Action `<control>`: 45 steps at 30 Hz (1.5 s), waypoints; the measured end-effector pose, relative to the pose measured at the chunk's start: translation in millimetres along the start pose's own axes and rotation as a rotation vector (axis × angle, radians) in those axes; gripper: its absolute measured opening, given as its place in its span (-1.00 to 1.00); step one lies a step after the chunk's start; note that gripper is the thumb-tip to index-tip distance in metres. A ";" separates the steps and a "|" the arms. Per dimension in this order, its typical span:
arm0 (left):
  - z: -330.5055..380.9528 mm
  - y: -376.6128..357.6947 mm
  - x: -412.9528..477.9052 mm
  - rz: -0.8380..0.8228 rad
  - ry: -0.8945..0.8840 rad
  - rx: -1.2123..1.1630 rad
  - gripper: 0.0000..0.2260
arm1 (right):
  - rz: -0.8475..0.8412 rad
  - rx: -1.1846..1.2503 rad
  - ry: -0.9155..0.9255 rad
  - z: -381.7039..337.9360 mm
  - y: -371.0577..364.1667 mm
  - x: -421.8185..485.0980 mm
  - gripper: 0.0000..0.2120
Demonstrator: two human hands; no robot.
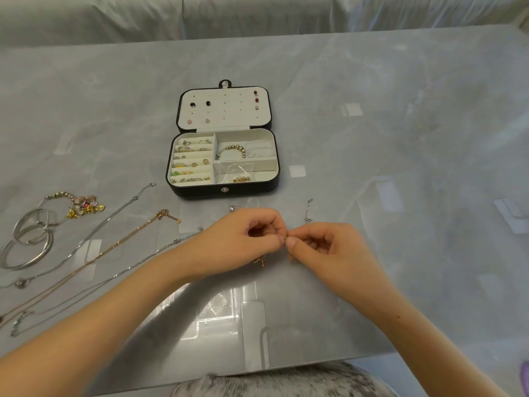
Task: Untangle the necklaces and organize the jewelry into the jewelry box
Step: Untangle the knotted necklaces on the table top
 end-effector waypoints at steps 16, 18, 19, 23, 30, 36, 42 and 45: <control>-5.8 -2.7 0.0 -0.016 0.003 0.151 -0.84 | 0.069 -0.374 0.162 -9.2 1.5 1.1 -0.82; -6.3 -2.2 -0.3 -0.026 0.003 0.153 -0.85 | 0.043 -0.405 0.182 -10.2 1.4 1.7 -0.82; -6.6 -1.9 -0.7 -0.028 0.002 0.151 -0.85 | 0.023 -0.396 0.169 -9.2 1.2 2.5 -0.83; -5.5 -0.3 -1.5 -0.002 -0.022 0.110 -0.86 | -0.062 -0.244 0.082 -3.5 0.2 7.1 -0.88; -4.6 3.3 -1.6 0.050 -0.061 0.083 -0.92 | -0.126 -0.109 -0.004 3.5 3.2 10.8 -0.90; -3.1 2.7 -3.0 0.041 -0.058 0.082 -0.96 | -0.159 -0.098 -0.001 1.1 3.2 12.2 -0.91; -5.0 1.8 -2.4 0.023 -0.023 0.058 -0.95 | -0.139 -0.137 0.049 -4.2 6.2 12.2 -0.88; -5.3 1.5 -1.6 0.027 -0.011 0.054 -0.95 | -0.120 -0.143 0.060 -5.8 7.6 11.2 -0.87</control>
Point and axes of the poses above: each hand's wrist, its own x-axis towards the middle knuckle, its own y-axis out of the back of the hand, z = x × y, the point moved 5 cm from there along x, towards the middle knuckle, and after that the axes turned 9 degrees about -x, right-handed, at the moved point
